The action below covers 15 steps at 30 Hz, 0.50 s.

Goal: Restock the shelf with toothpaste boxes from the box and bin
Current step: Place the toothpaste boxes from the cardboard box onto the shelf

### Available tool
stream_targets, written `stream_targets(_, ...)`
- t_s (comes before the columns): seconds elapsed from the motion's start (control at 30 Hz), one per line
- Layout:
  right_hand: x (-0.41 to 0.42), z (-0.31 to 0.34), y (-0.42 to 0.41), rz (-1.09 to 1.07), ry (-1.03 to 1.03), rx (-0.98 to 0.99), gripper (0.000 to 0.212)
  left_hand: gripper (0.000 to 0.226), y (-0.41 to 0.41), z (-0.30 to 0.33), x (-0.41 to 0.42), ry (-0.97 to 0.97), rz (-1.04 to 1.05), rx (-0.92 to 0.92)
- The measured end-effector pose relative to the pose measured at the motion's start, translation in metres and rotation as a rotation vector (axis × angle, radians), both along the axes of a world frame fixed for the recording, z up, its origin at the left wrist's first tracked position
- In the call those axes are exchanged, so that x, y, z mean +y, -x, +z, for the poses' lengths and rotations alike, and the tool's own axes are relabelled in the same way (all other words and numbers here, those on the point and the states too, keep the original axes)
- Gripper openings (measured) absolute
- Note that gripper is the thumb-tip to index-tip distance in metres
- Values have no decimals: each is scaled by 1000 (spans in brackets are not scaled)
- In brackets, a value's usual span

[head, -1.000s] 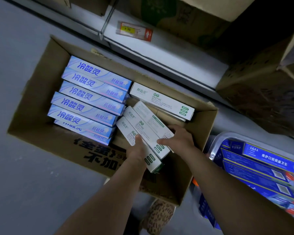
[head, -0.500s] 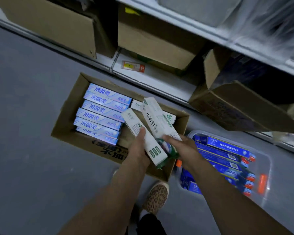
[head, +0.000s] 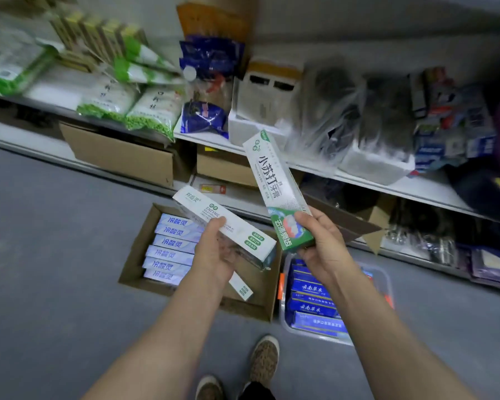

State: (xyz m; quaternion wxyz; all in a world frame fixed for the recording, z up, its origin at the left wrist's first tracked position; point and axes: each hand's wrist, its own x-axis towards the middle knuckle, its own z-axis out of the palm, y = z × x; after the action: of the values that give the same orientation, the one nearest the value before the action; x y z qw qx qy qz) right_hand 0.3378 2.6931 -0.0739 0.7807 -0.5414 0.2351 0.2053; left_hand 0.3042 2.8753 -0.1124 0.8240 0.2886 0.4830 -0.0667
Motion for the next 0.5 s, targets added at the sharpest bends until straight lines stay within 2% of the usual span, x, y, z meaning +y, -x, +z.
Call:
stream_targets(0.03,-1,21,2,-27,-25,-25,34,6,1,18,0,1,-6,-42)
stream_targets(0.13,-4,91,5,-93,-62,-125,28,23,-2,82,1,-11,-20,-151)
stream_targets(0.3,-11,218,6,-137,-58,-333,36,12,-12,208,-10,0,-81,-340)
stream_targets(0.5,-23,339,10,-283,-99,-531,30,47,-21,336,-30,-50,-94,-523)
